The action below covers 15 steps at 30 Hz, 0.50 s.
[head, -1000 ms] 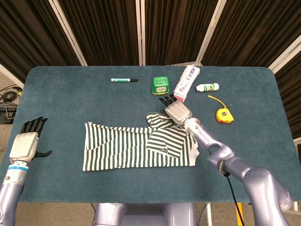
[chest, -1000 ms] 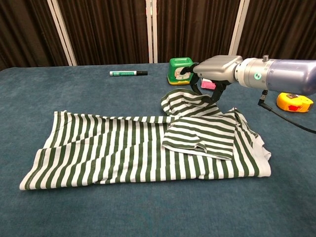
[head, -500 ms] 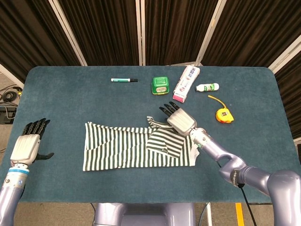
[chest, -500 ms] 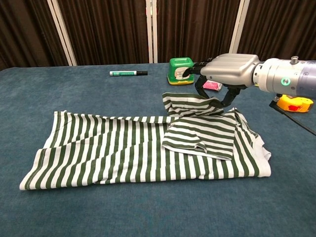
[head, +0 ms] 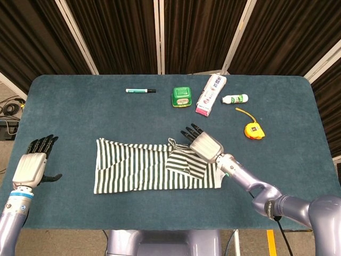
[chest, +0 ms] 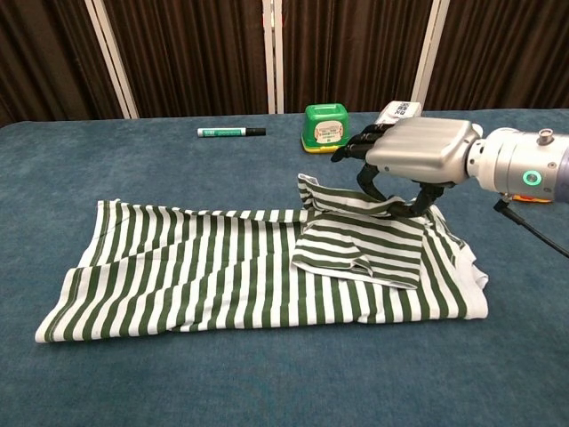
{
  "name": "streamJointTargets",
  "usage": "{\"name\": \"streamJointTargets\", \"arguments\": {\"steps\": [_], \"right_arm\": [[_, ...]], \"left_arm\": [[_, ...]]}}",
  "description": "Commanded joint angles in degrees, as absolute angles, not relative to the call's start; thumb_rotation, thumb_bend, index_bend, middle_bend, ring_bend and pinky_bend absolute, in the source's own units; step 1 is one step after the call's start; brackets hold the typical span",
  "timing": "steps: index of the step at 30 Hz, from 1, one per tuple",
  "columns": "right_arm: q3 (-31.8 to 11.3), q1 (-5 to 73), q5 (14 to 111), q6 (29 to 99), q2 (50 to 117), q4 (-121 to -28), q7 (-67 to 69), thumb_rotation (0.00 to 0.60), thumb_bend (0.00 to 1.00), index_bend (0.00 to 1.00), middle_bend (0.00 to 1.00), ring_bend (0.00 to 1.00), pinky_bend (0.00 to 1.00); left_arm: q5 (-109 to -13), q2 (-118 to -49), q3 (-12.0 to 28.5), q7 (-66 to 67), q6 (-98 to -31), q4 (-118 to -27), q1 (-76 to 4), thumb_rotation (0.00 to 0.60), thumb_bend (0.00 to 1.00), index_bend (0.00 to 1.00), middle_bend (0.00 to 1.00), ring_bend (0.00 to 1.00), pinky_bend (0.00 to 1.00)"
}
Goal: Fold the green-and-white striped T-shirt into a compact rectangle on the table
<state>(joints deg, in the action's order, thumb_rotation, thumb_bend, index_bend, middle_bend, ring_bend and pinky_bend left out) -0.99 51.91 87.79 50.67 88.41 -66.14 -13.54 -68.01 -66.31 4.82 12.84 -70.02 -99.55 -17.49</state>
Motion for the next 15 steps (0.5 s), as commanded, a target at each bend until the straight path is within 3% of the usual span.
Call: {"name": "streamJointTargets", "arguments": {"steps": [1,15], "right_arm": [[-0.39,51.58,88.52,50.89,88.93,-66.35,-14.69,0.6,0.36,0.74,0.06,0.0,0.0],[0.88,50.73,90.96,51.4,92.74,-64.05,-20.77,0.6,0.36,0.74,0.06,0.0,0.0]], "left_arm": [[-68.02,-66.3,4.81,12.88,-70.02,-99.58,-17.48,0.6,0.12,0.0,0.0,0.0,0.0],[-67.75,-66.0,4.88,12.67,-69.69,-99.88,-17.51,0.6,0.12,0.0,0.0,0.0,0.0]]}}
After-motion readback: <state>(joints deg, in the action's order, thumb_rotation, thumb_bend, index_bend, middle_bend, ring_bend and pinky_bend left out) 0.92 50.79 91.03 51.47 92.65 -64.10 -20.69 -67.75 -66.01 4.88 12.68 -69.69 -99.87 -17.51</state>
